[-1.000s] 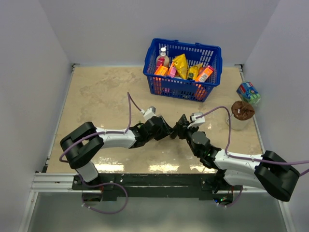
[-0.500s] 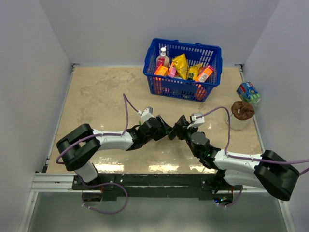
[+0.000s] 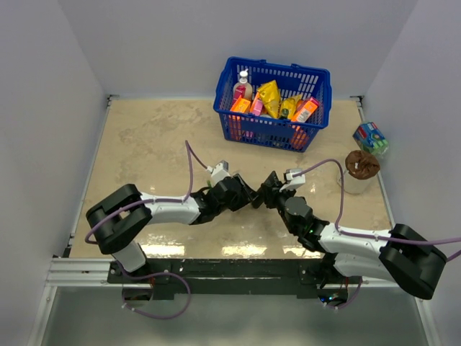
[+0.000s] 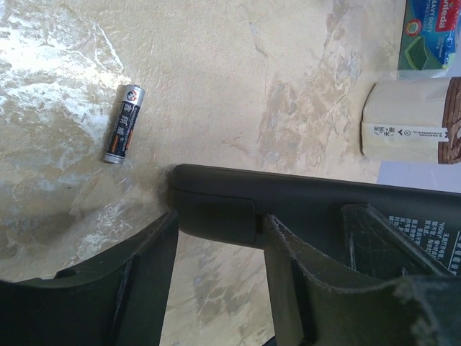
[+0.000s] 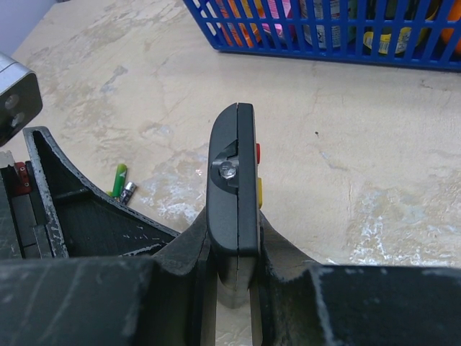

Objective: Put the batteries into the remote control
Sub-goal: Remove the battery cover from the remote control, then adjust the remote control, then move the battery cover to the center of the board.

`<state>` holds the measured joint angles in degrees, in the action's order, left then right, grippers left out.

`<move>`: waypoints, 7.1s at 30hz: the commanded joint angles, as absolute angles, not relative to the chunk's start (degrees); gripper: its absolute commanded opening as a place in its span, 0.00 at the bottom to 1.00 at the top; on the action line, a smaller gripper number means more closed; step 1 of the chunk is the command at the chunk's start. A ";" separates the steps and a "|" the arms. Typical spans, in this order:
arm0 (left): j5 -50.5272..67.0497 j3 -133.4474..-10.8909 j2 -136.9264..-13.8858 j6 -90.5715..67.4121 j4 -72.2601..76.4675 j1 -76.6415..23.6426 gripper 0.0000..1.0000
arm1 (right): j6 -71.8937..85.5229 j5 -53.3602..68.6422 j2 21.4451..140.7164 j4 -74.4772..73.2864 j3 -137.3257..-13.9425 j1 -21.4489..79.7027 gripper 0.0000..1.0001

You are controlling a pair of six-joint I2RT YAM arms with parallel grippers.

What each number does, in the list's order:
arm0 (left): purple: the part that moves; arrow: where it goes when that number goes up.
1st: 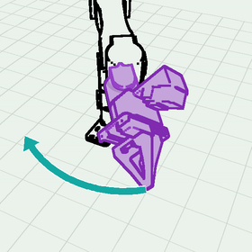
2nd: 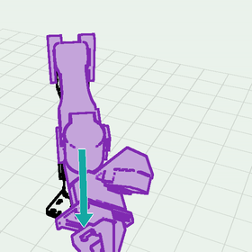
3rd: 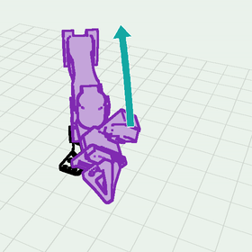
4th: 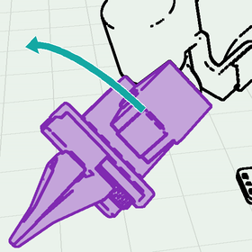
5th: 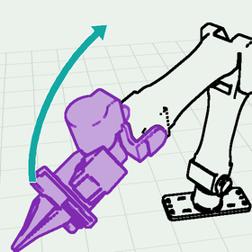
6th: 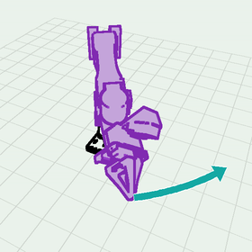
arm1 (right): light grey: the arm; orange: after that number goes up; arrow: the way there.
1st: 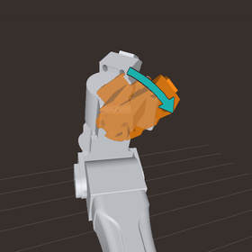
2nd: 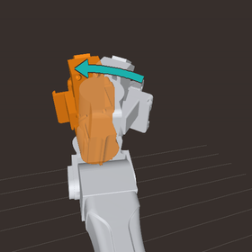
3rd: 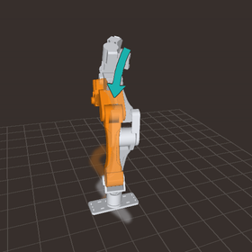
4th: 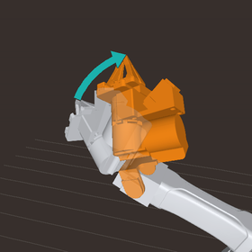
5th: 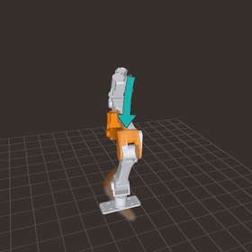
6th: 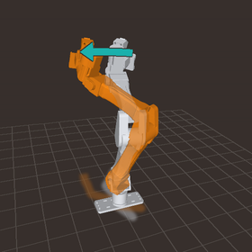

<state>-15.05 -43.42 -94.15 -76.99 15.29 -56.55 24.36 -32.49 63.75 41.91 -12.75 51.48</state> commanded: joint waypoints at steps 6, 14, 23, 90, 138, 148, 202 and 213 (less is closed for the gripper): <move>-15.56 -45.70 -95.54 -76.64 15.74 -56.95 0.54 | 24.26 -32.96 64.60 39.73 -13.18 51.94 0.00; -15.47 -52.11 -99.57 -74.18 4.76 -57.04 0.50 | 22.24 -31.91 65.30 39.46 -13.80 52.21 0.00; -14.85 -56.68 -103.62 -72.34 -5.43 -57.04 0.42 | 21.18 -32.43 65.57 39.02 -14.06 52.73 0.00; -28.21 -56.43 -82.19 -54.42 -18.64 -54.49 0.75 | 28.04 -38.78 54.32 11.08 -23.73 52.82 0.00; 53.59 -50.89 -59.94 -8.78 1.89 -39.02 0.81 | 13.80 21.87 49.04 2.37 -49.75 49.31 0.00; 58.36 -47.64 -63.02 -19.24 14.32 -38.94 0.58 | 18.45 28.03 49.66 8.87 -47.99 46.23 0.00; -16.08 -33.23 -47.64 -39.72 0.27 -29.27 0.00 | 0.35 17.84 66.07 -22.93 -56.16 51.04 0.81; -10.20 -30.32 -42.89 -44.21 -4.30 -16.35 0.00 | -2.99 10.55 82.08 -27.16 -56.78 68.28 0.63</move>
